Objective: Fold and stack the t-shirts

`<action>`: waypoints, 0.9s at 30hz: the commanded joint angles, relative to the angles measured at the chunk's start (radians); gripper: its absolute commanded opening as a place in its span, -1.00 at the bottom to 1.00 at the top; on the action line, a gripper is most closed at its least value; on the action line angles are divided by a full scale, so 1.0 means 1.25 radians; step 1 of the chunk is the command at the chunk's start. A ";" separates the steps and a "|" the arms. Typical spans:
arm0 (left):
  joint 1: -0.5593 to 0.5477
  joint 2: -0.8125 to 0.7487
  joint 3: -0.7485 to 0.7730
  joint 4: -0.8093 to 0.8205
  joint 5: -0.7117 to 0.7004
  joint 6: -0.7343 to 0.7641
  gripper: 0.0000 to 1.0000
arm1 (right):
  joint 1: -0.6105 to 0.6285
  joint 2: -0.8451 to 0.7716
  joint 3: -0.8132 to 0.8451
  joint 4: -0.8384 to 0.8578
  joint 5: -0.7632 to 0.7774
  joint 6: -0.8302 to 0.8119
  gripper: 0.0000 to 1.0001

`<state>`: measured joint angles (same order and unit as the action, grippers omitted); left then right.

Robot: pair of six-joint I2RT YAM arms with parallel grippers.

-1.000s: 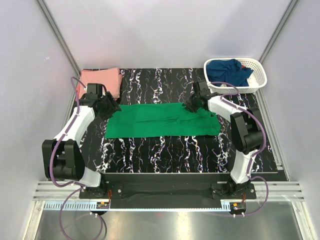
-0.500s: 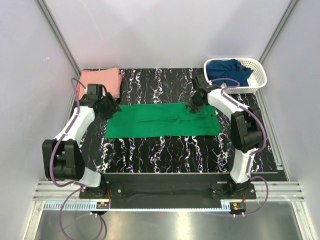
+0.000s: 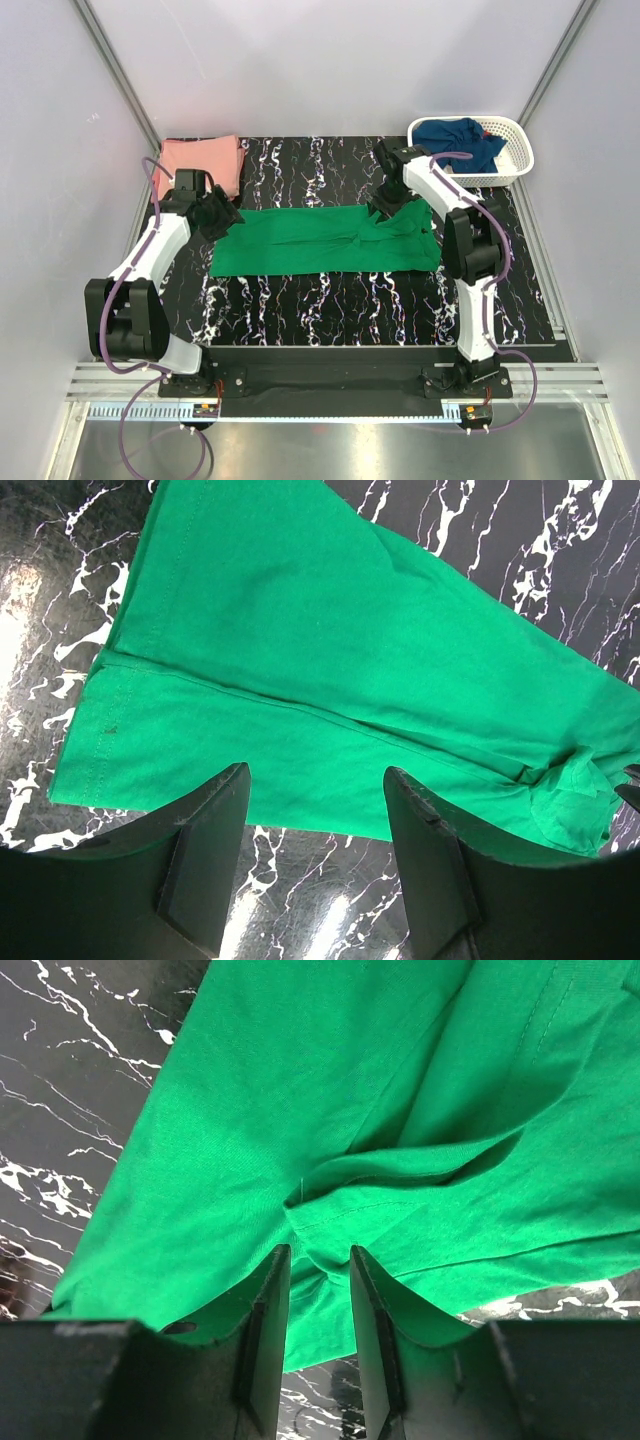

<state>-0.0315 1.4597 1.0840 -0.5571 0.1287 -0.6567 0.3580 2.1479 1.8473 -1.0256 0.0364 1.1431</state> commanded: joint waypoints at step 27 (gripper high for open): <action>0.002 0.025 -0.001 0.043 0.031 -0.004 0.22 | 0.004 0.125 0.143 -0.084 -0.027 0.077 -0.22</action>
<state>-0.0315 1.4879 1.0790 -0.5423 0.1478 -0.6624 0.3580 2.2921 1.9896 -1.1049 0.0124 1.2175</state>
